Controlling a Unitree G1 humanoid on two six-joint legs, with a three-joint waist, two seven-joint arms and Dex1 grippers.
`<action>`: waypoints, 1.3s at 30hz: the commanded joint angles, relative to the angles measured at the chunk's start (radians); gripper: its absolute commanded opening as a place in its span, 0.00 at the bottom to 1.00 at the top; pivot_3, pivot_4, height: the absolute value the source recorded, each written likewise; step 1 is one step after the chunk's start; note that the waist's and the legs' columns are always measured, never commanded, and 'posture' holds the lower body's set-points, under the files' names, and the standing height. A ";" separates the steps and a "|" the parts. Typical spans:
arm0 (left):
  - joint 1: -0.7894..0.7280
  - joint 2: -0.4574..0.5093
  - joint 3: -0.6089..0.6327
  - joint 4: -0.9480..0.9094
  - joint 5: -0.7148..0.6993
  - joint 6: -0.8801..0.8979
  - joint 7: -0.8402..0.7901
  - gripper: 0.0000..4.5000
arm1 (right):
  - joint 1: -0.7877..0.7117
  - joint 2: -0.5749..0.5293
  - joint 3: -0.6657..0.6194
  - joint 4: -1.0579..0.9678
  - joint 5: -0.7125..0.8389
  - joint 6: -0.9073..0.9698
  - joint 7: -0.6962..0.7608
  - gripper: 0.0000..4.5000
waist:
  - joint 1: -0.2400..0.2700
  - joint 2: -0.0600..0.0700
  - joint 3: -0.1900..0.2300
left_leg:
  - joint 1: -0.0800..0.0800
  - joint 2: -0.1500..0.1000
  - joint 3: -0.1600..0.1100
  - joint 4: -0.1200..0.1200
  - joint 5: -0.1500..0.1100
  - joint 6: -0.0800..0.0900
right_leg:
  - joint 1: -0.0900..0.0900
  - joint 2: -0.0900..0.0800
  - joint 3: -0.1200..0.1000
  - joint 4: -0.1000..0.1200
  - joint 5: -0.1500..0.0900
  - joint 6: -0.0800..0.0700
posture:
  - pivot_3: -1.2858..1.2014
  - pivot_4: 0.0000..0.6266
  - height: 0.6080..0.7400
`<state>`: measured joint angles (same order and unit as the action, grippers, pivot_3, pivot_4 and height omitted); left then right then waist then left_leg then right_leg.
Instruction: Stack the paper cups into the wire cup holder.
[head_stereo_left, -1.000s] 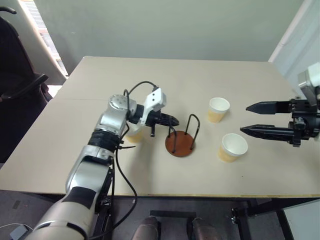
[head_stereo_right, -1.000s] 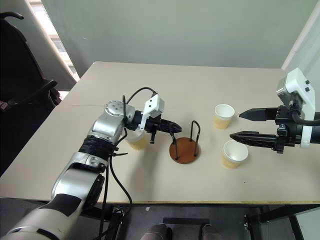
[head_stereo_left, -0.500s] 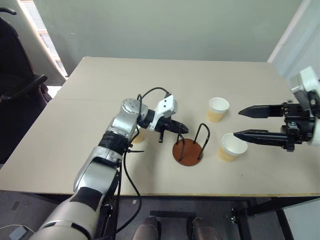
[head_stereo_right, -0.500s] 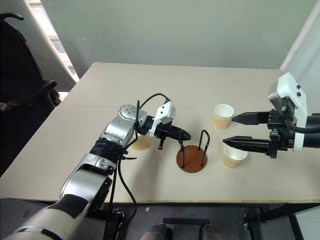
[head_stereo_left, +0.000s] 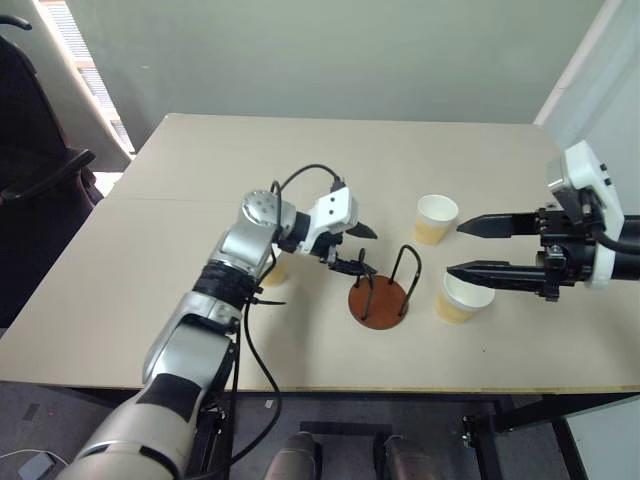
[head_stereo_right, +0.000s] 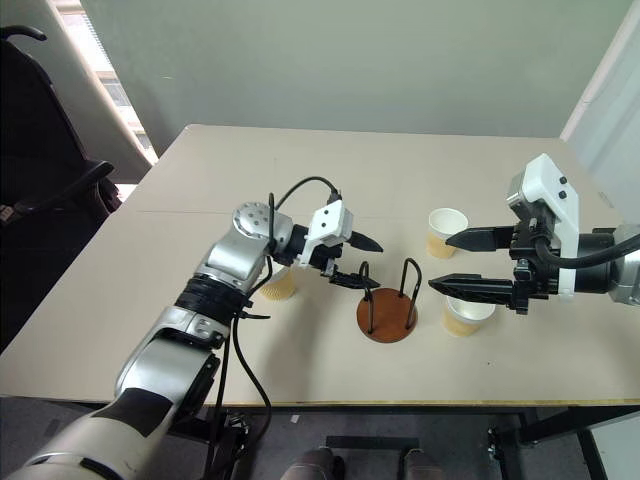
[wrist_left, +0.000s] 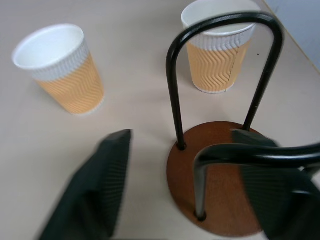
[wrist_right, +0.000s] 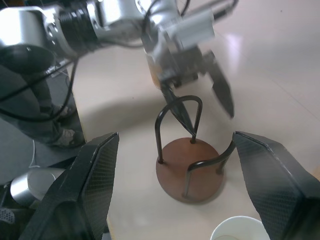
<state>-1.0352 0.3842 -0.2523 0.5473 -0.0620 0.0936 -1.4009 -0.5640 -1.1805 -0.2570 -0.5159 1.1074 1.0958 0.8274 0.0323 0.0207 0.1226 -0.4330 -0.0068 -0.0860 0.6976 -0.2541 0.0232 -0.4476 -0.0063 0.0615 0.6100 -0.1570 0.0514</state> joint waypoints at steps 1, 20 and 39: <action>0.000 0.084 0.023 -0.138 -0.038 0.032 -0.066 0.78 | -0.033 0.014 0.039 0.017 -0.046 -0.043 0.015 0.84 | -0.002 0.000 0.000 | 0.000 0.000 0.000 0.000 0.000 0.000 | 0.000 0.000 0.000 0.000 0.000 0.000 | 0.52 0.24 1.00; 0.014 0.357 0.165 -0.298 -0.201 0.326 -0.071 0.78 | -0.378 0.113 0.447 0.428 -0.579 -0.363 0.278 0.84 | -0.011 0.001 -0.001 | 0.000 0.001 -0.003 -0.002 -0.001 0.002 | -0.002 -0.001 -0.002 0.000 0.003 -0.007 | 0.52 0.24 1.00; 0.105 0.413 0.183 -0.392 -0.232 0.377 -0.008 0.78 | -0.689 0.460 0.744 1.260 -1.252 -0.972 0.397 0.84 | -0.021 0.002 -0.001 | -0.001 0.001 -0.006 -0.017 0.004 -0.006 | -0.010 0.000 -0.003 0.000 0.002 -0.014 | 0.52 0.24 1.00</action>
<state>-0.9266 0.7777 -0.0956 0.1923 -0.2782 0.4672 -1.4133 -1.2175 -0.7219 0.4858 0.6992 -0.1056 0.1704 1.2284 0.0112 0.0224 0.1219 -0.4343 -0.0053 -0.0917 0.6808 -0.2498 0.0172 -0.4578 -0.0065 0.0580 0.6104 -0.1555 0.0372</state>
